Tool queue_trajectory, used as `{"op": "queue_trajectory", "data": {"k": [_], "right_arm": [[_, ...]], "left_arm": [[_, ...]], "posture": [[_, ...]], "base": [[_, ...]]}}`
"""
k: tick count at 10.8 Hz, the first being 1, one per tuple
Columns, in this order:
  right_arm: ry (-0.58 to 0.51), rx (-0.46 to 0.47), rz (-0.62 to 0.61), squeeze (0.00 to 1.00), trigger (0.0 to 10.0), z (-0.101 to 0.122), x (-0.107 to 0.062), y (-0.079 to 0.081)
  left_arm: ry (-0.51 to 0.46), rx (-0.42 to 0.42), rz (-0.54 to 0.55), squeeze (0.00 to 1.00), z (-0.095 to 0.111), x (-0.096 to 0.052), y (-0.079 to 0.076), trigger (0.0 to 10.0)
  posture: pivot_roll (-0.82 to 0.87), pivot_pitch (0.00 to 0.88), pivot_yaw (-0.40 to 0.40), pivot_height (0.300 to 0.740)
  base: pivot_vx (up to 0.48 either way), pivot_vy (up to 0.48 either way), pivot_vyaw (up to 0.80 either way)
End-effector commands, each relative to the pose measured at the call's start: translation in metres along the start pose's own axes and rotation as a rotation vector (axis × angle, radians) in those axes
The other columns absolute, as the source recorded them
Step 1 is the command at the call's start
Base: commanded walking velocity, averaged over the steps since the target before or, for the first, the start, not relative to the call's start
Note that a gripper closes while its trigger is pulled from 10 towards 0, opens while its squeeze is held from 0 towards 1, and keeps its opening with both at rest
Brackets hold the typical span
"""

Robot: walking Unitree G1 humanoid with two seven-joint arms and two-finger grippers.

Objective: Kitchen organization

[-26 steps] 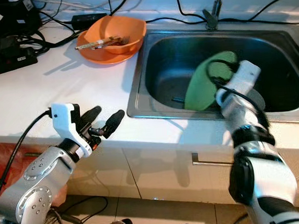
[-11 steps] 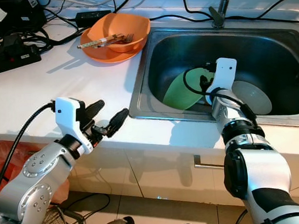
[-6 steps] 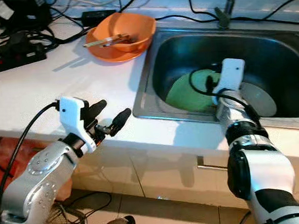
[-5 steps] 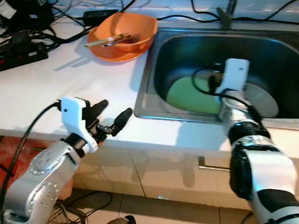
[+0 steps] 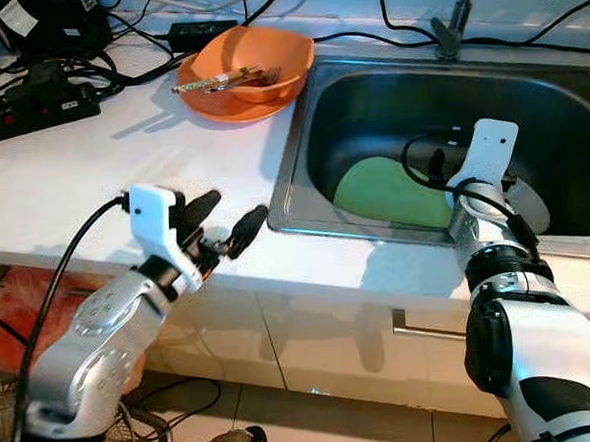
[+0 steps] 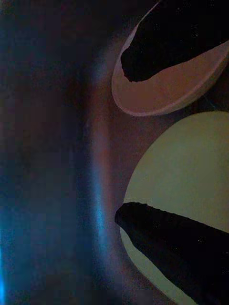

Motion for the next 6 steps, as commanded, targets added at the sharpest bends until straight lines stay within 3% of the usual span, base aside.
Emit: {"op": "queue_trajectory", "data": {"k": [1,2,3,4,5,6], "right_arm": [[0.03,-0.018,0.038,1.0,10.0,-0.018,-0.004,0.006],[-0.046,-0.038,0.1,1.0,10.0,-0.006,-0.005,0.02],[-0.144,-0.068,0.178,0.99,10.0,0.008,-0.011,0.037],[-0.236,-0.08,0.22,0.7,10.0,0.022,-0.019,0.046],[-0.355,-0.078,0.312,0.25,10.0,0.039,-0.04,0.063],[-0.404,-0.087,0.354,0.0,10.0,0.044,-0.053,0.071]], "left_arm": [[-0.03,0.022,0.009,0.0,0.006,0.003,0.002,10.0],[-0.081,0.03,0.028,0.0,0.015,0.008,0.004,10.0],[-0.152,0.091,0.072,0.0,0.029,0.011,0.008,10.0],[-0.208,0.146,0.109,0.0,0.039,0.013,0.012,10.0],[-0.288,0.215,0.183,0.0,0.057,0.009,0.021,10.0],[-0.314,0.231,0.218,0.0,0.062,0.007,0.026,10.0]], "posture": [[0.23,0.094,0.022,0.74],[0.21,0.083,0.018,0.74],[0.17,0.073,0.02,0.74],[0.16,0.061,0.015,0.74],[0.14,0.056,0.009,0.74],[0.14,0.053,0.01,0.74]], "base": [[0.0,0.0,0.0],[0.0,0.0,0.0],[0.0,0.0,0.0],[0.0,0.0,0.0],[0.0,0.0,0.0],[0.0,0.0,0.0]]}}
Point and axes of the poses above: a point about 5 cm out from each wrist's last joint towards the gripper, its own x axis pointing out of the wrist towards the gripper, its own z axis along the axis of the wrist's last joint, y = z × x, the point moved 5 cm from there along x, pointing out of the wrist towards the gripper, and after that the axes turned 3 degrees about -x, right-handed, at the moved point
